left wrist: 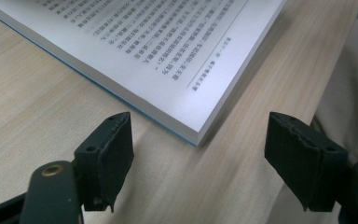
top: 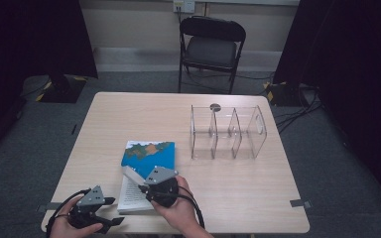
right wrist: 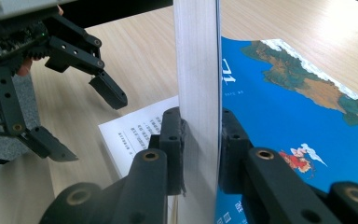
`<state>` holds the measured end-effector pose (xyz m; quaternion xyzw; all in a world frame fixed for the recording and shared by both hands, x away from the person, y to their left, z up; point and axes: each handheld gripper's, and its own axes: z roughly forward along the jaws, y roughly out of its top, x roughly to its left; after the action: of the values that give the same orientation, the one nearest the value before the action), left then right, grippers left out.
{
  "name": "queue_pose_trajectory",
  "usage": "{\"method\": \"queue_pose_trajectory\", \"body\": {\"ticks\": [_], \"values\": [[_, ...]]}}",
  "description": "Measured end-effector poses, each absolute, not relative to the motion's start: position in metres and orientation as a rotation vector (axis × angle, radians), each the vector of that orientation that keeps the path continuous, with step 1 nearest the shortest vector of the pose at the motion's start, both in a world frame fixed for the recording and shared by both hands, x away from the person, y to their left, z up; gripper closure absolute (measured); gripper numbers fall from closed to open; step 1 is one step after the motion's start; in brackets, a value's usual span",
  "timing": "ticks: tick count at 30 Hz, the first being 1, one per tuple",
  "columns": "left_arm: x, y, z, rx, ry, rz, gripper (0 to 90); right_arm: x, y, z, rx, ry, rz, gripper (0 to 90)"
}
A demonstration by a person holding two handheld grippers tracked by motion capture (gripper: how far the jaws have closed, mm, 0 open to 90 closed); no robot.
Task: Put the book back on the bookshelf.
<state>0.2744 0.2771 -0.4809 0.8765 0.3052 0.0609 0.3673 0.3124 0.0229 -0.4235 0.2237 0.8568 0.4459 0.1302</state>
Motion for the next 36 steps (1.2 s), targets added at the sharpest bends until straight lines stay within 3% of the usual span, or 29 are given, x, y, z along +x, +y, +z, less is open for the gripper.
{"method": "queue_pose_trajectory", "body": {"ticks": [36], "values": [[0.282, 0.265, -0.491, 2.286, 0.768, 0.214, 19.3, 0.318, 0.023, -0.413, 0.677, 2.495, 1.294, 75.9]]}}
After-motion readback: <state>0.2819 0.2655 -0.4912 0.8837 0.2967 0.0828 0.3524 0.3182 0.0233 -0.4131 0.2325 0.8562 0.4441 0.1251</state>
